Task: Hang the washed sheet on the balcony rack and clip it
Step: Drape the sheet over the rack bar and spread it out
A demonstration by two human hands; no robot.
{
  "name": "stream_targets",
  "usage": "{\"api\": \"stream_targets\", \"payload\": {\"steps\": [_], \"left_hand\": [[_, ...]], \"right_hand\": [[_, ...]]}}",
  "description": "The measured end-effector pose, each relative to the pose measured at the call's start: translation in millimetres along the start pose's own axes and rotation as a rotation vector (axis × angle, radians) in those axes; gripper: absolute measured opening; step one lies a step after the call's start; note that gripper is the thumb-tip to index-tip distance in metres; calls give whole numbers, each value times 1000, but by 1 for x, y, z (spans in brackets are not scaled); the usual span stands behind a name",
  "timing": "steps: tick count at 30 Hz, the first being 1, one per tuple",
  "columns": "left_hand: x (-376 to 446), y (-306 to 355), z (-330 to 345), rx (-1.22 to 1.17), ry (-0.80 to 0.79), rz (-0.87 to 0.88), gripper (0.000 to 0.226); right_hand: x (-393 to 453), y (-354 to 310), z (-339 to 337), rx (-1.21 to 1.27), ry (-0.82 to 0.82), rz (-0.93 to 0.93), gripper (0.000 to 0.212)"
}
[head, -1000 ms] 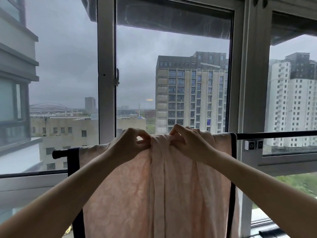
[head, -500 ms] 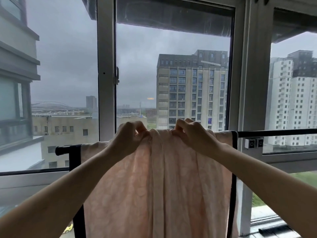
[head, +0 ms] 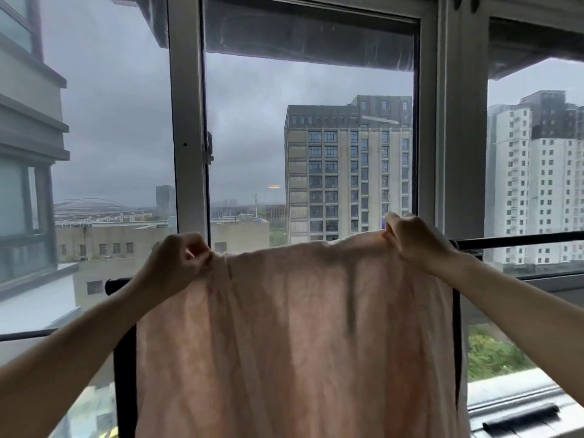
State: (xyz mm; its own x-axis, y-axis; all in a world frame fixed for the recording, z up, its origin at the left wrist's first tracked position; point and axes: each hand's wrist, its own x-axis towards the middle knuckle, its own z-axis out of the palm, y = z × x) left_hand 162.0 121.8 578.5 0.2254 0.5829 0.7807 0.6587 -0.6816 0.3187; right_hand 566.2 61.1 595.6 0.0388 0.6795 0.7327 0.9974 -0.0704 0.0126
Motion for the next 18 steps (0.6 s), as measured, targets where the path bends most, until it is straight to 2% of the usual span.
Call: {"api": "stream_targets", "payload": {"steps": [4, 8, 11, 15, 18], "left_hand": [[0, 4, 5, -32, -47, 17, 32], [-1, 16, 9, -65, -34, 24, 18], [-2, 22, 12, -99, -40, 24, 18], [-6, 26, 12, -91, -18, 21, 9], [-7, 26, 13, -88, 30, 17, 8]], "right_hand": [[-3, -45, -5, 156, -62, -182, 8], [-11, -110, -5, 448, -171, -321, 29], [-10, -141, 7, 411, -120, -420, 30], [-6, -148, 11, 529, -36, -405, 17], [-2, -136, 4, 573, 14, -290, 6]]}}
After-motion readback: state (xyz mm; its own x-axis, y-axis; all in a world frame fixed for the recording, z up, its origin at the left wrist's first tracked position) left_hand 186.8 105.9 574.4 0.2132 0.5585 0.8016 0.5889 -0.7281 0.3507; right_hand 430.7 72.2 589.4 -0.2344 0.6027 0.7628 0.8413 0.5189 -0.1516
